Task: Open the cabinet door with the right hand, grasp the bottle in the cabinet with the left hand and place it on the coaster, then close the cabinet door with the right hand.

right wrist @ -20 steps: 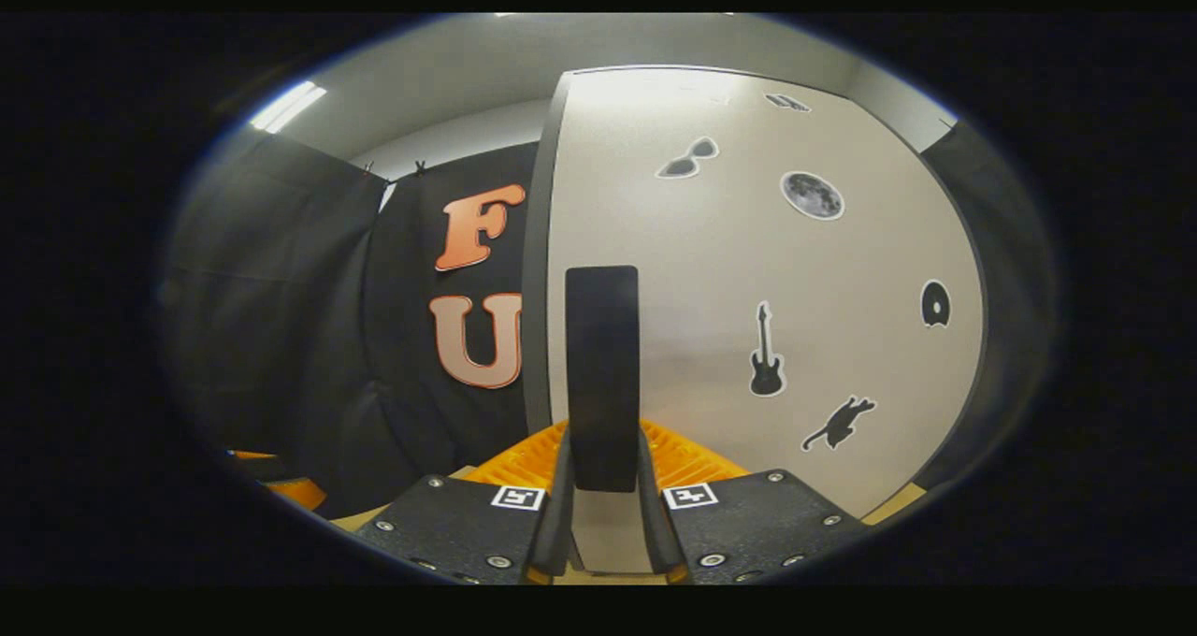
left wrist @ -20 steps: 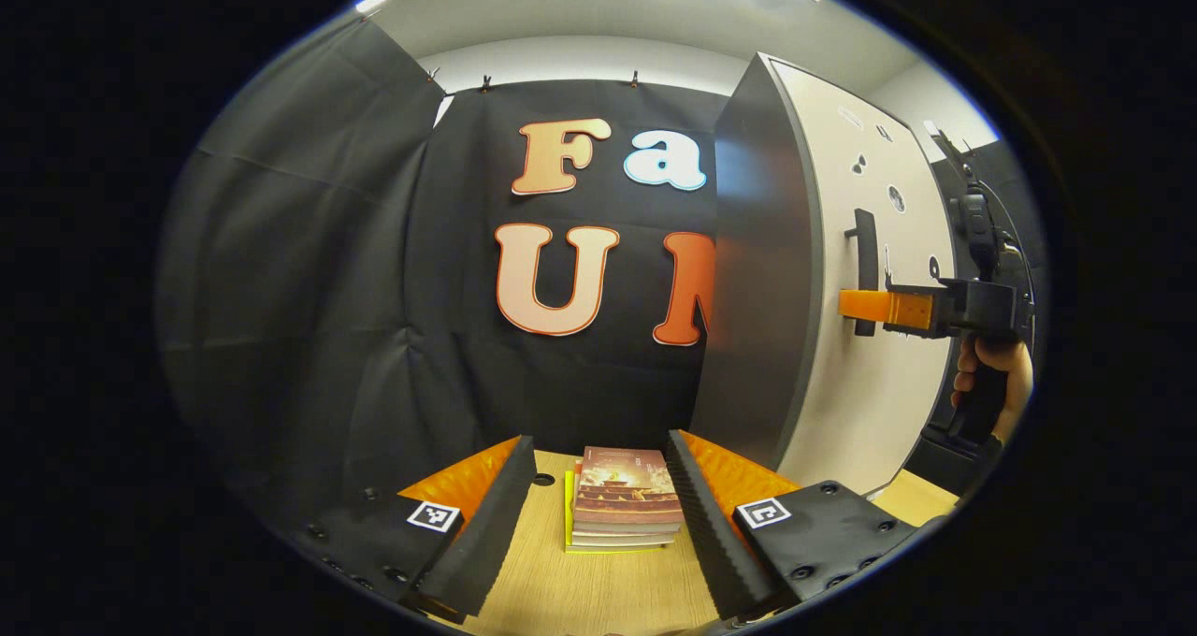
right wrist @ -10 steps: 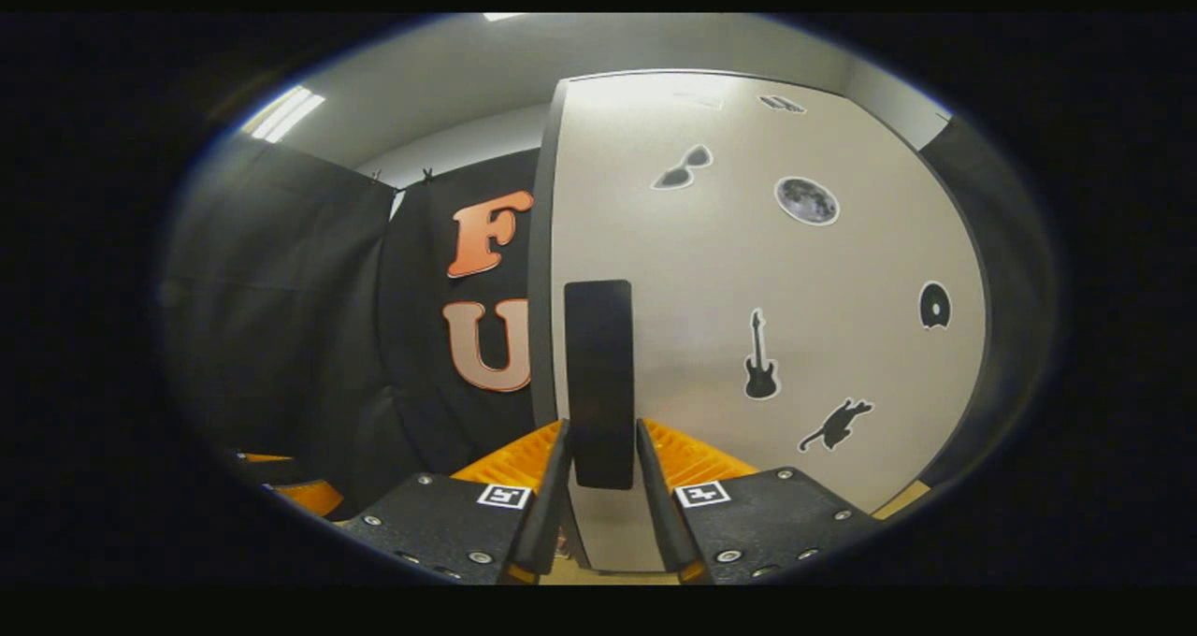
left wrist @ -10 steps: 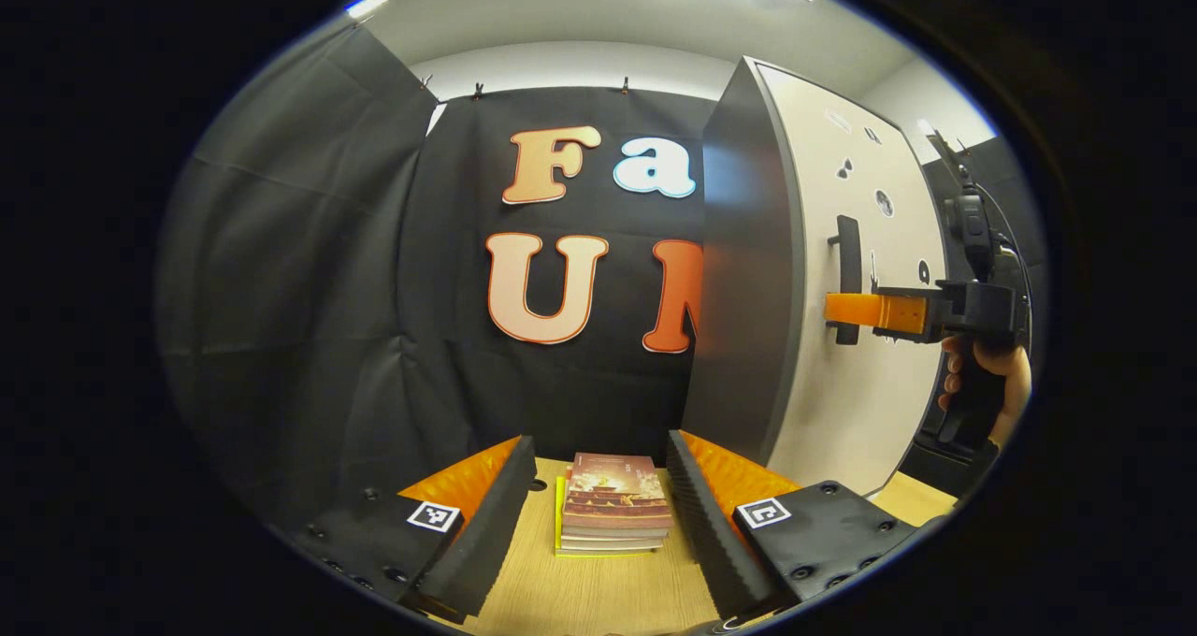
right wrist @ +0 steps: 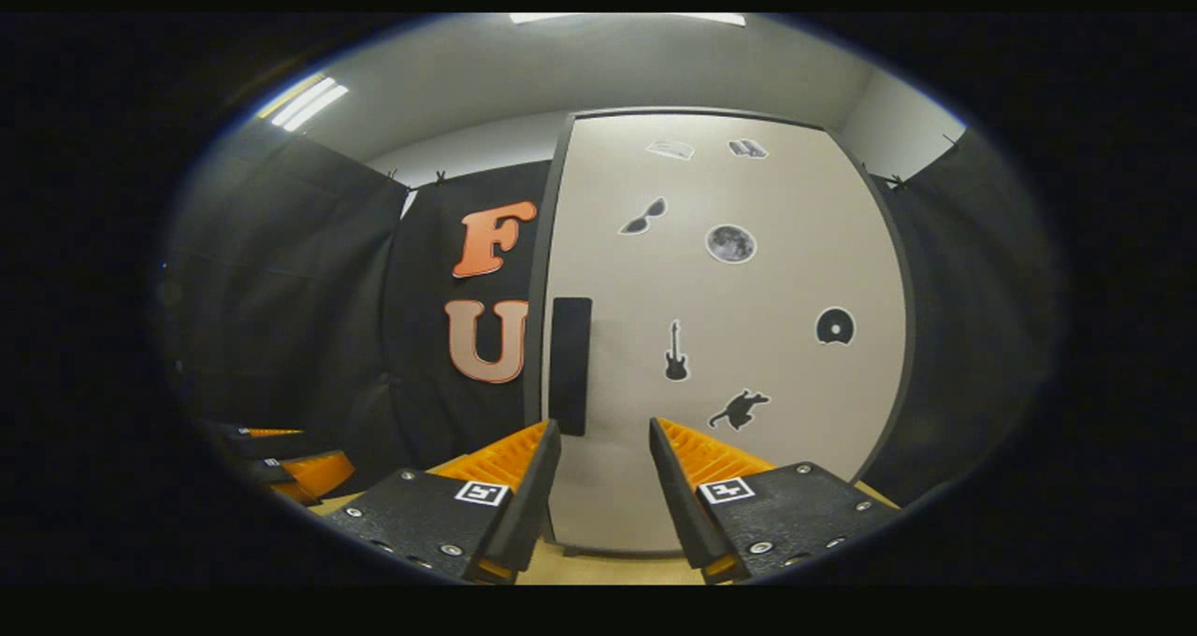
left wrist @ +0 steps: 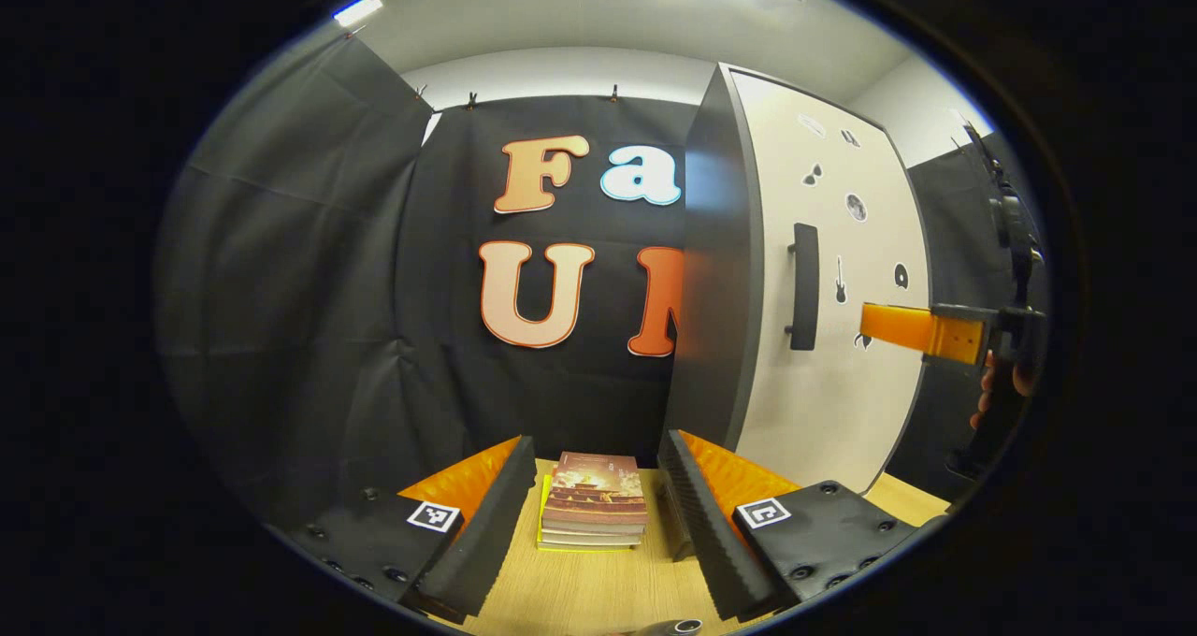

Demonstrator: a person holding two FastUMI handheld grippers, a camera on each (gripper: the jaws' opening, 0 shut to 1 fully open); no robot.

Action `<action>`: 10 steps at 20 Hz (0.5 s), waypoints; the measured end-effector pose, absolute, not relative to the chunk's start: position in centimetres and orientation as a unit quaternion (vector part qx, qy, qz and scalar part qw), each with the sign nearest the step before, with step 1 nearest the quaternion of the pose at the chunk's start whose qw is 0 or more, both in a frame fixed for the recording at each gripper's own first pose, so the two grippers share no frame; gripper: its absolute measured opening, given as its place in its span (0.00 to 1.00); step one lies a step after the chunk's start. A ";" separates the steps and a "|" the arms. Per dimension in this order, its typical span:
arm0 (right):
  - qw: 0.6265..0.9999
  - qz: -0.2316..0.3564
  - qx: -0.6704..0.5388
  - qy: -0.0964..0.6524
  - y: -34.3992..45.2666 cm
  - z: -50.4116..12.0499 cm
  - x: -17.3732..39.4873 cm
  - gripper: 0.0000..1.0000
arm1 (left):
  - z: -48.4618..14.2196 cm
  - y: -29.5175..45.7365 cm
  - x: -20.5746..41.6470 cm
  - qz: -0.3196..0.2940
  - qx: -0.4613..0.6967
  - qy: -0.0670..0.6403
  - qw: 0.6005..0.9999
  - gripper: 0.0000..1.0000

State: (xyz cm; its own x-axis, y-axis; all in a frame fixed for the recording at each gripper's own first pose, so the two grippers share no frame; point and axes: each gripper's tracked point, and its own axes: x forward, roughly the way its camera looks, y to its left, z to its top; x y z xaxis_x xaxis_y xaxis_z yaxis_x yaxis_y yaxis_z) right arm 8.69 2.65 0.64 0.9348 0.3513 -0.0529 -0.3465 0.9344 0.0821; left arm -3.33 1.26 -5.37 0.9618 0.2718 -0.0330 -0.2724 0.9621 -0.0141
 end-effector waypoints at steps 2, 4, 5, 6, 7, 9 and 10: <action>0.984 0.173 0.016 0.041 1.2 -0.7 6.8 0.60 | -5.4 0.3 -3.9 0.142 -0.009 0.018 0.990 0.92; 0.985 0.166 -0.001 0.047 -0.3 -1.8 5.1 0.60 | -5.3 -0.9 -4.2 0.139 -0.010 0.018 0.990 0.92; 0.986 0.161 -0.008 0.049 -0.9 -2.4 4.3 0.63 | -5.2 -1.4 -4.4 0.137 -0.009 0.017 0.990 0.92; 0.987 0.153 -0.013 0.052 -1.8 -3.0 3.1 0.63 | -5.2 -1.9 -4.4 0.133 -0.007 0.018 0.991 0.92; 0.987 0.147 -0.016 0.057 -2.4 -3.5 2.2 0.64 | -5.3 -2.5 -4.4 0.127 -0.006 0.018 0.992 0.92; 0.988 0.138 -0.014 0.069 -3.5 -4.4 0.5 0.67 | -5.0 -3.4 -4.4 0.116 -0.001 0.019 0.993 0.92; 0.989 0.132 -0.009 0.071 -4.0 -4.7 -0.2 0.67 | -4.8 -3.8 -4.3 0.109 0.000 0.017 0.994 0.92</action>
